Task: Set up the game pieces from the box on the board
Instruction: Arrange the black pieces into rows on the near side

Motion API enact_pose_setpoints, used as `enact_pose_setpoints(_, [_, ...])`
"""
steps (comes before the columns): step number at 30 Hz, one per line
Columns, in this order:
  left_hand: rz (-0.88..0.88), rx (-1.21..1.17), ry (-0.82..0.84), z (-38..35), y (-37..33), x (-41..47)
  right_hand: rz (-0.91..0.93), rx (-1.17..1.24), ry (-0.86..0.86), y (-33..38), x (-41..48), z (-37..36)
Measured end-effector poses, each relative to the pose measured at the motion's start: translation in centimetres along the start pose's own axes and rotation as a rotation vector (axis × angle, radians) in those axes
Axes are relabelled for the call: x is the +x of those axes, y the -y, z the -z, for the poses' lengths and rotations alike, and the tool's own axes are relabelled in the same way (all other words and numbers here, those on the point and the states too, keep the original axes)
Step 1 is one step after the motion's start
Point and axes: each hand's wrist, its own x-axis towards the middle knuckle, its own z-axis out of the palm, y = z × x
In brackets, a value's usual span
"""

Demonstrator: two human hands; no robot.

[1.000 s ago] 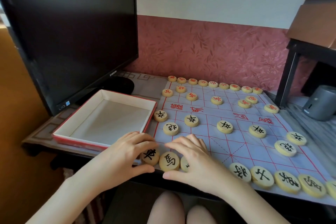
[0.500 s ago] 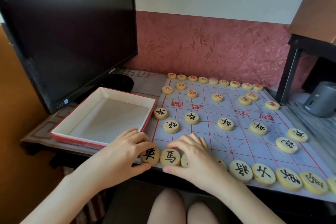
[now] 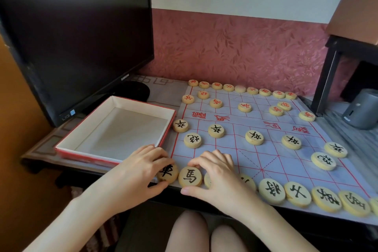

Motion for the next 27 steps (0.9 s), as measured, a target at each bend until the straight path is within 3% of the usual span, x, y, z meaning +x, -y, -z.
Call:
enact_pose_setpoints(18, [0.062,-0.146,0.053,-0.2,0.1,-0.3,0.007,-0.016,0.022,-0.3,-0.4,0.1])
enact_pose_setpoints(27, [0.025,-0.372,-0.039,0.2,-3.9,2.1,-0.182,0.123,0.024,-3.7,-4.8,5.4])
